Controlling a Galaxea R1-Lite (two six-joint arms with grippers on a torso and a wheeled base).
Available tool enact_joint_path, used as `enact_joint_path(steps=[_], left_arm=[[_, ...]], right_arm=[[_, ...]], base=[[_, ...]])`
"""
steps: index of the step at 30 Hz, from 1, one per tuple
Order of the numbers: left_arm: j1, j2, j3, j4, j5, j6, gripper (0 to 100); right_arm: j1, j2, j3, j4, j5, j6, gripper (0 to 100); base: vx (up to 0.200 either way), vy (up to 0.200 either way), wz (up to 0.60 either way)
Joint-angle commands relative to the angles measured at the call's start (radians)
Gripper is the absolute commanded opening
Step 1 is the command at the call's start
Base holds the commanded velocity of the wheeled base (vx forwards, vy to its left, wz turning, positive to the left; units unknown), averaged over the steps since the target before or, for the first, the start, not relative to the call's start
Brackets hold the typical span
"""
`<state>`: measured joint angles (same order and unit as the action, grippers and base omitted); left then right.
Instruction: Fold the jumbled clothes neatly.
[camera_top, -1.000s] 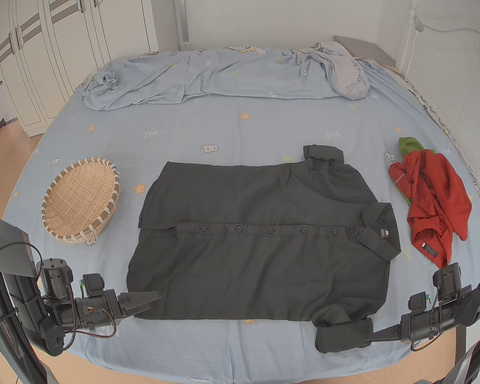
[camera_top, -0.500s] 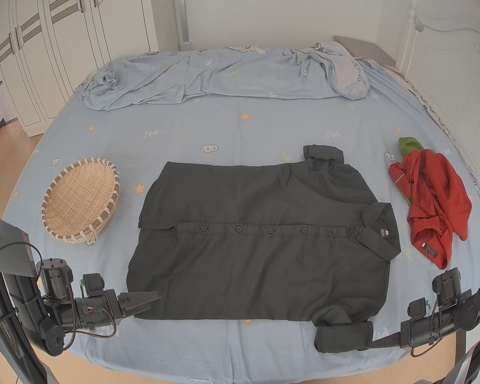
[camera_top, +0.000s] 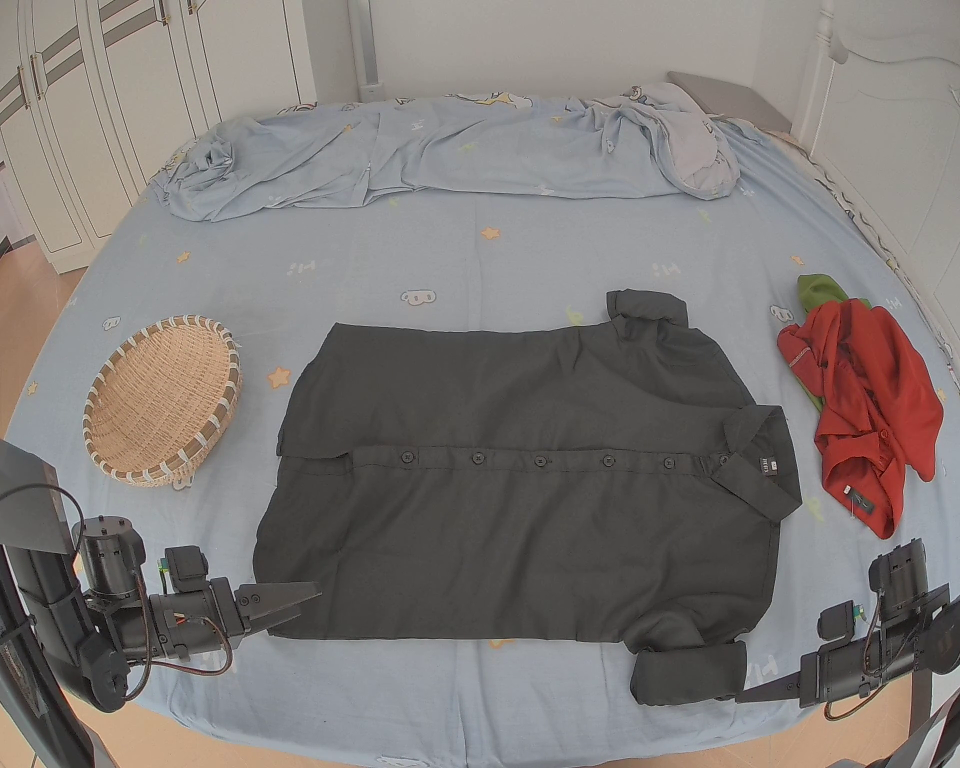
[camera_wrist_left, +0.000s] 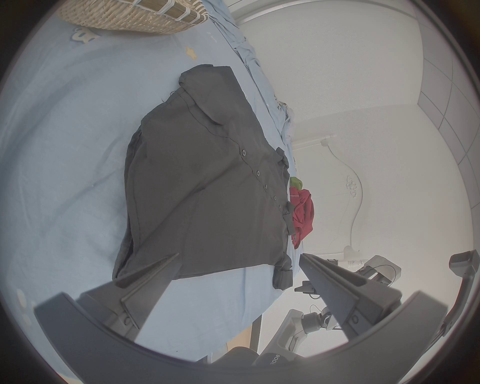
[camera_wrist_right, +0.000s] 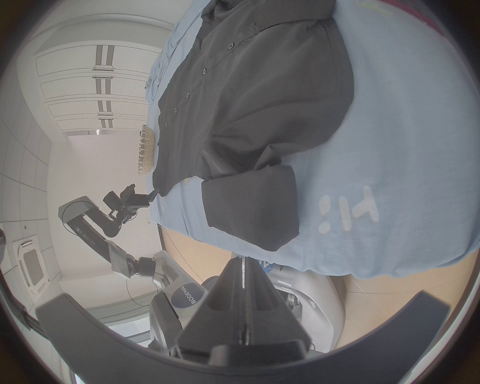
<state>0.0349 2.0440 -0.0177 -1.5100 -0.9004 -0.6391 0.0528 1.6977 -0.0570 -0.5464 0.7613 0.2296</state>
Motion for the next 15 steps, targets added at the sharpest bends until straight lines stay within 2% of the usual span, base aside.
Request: enact_joint_path(steps=[1,8,9,10,15], left_arm=[[0.000,-0.002,0.018,-0.001,0.000,-0.001,100],[0.000,-0.005,0.018,0.001,0.000,-0.001,100],[0.000,-0.005,0.018,0.001,0.000,-0.001,100],[0.000,-0.012,0.018,0.001,0.000,-0.001,100],[-0.001,-0.013,0.018,0.001,0.000,-0.002,100]], right_arm=[[-0.024,-0.036,-0.001,-0.001,-0.008,0.001,0],[-0.044,-0.044,0.006,-0.001,-0.010,-0.004,0],[-0.045,-0.046,0.006,-0.001,-0.014,-0.004,100],[-0.062,-0.050,0.006,-0.001,-0.036,0.002,100],[-0.070,-0.018,0.003,-0.001,-0.036,0.004,100]], base=[[0.000,0.000,0.00],[0.000,0.000,0.00],[0.000,0.000,0.00],[0.000,0.000,0.00],[0.000,0.000,0.00]])
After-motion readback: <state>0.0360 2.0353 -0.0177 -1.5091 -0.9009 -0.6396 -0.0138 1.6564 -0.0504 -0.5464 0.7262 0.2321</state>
